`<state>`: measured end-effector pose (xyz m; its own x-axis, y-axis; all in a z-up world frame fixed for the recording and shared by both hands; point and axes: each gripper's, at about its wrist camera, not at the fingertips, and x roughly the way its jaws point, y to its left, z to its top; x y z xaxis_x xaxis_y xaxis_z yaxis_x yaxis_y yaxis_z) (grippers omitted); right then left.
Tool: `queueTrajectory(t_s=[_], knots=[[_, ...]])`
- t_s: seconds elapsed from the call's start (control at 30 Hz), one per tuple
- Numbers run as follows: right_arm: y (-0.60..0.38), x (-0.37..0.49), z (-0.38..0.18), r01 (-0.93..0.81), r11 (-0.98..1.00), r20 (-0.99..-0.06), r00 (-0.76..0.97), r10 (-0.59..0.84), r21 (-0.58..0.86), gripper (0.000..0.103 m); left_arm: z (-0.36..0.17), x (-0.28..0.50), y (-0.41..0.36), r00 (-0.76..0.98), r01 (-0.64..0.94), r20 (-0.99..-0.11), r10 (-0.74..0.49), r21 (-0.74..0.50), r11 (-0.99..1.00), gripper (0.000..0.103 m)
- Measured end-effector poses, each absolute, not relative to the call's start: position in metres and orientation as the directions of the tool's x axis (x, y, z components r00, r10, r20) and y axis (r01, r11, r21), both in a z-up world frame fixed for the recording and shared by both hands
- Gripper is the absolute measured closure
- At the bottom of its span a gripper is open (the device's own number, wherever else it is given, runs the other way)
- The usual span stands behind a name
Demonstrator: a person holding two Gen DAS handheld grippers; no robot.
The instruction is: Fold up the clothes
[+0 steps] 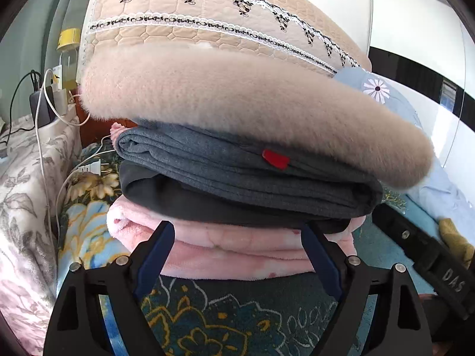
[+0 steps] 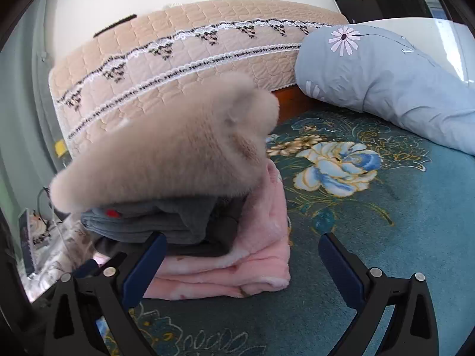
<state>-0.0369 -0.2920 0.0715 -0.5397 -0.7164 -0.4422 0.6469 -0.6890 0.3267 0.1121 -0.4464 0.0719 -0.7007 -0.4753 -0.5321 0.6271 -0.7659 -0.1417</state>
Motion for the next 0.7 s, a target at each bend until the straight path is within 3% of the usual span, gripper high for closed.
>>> queueTrajectory(t_s=[0.7], knots=[[-0.282,-0.041,0.065,0.729,-0.573,-0.414,-0.421,-0.807,0.375,0.000,0.069,0.113,-0.414,-0.682,0.669,-0.524,-0.510,-0.164,-0.725,0.015]])
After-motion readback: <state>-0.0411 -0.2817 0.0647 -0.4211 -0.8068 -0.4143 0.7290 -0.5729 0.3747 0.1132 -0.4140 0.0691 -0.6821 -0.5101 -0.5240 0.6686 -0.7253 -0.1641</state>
